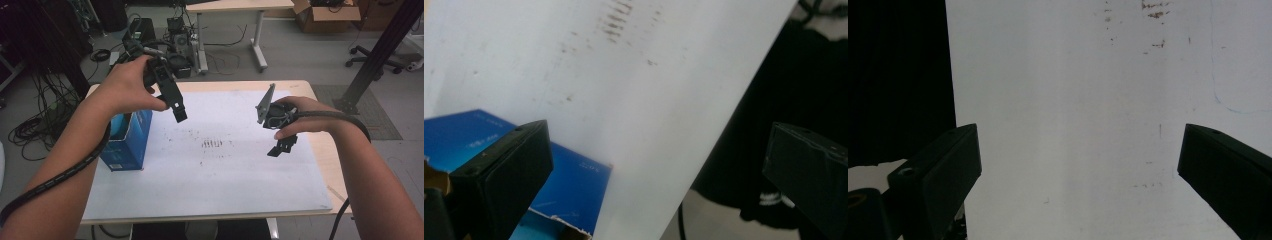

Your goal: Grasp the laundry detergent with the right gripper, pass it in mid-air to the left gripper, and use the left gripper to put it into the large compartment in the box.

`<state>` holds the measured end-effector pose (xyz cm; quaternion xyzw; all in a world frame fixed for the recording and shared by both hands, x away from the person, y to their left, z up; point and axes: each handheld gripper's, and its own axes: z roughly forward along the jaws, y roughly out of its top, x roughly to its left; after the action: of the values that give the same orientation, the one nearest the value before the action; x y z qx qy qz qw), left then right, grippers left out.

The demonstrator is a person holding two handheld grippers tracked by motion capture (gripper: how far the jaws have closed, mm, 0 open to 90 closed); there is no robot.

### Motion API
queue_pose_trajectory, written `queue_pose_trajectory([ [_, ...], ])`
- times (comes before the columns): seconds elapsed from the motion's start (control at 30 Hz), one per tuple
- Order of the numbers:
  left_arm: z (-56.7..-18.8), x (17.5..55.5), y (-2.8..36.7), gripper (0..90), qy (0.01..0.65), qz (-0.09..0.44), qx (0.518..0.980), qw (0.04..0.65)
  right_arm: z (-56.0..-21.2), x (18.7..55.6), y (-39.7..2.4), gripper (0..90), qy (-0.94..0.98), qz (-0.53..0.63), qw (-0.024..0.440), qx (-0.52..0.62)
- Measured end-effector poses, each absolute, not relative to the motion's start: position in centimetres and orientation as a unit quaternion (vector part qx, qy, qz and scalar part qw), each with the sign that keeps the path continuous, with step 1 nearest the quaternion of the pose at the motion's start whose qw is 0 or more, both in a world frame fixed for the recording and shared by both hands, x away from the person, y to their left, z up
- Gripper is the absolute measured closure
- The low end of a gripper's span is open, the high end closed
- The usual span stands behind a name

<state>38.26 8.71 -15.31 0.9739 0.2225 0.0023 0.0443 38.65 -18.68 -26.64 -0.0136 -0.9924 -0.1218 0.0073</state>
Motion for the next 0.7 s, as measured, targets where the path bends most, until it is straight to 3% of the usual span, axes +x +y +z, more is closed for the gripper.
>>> queue_pose_trajectory([
  [0.5,-17.7,37.1,8.0,0.2,0.102,-0.039,0.994,0.017,-26.0,38.8,-17.5,3.7,-0.996,-0.091,0.013,-0.009],
  [0.7,-18.3,37.5,8.6,0.2,0.093,-0.037,0.995,0.003,-25.7,39.3,-17.1,3.6,-0.996,-0.085,0.017,-0.008],
])
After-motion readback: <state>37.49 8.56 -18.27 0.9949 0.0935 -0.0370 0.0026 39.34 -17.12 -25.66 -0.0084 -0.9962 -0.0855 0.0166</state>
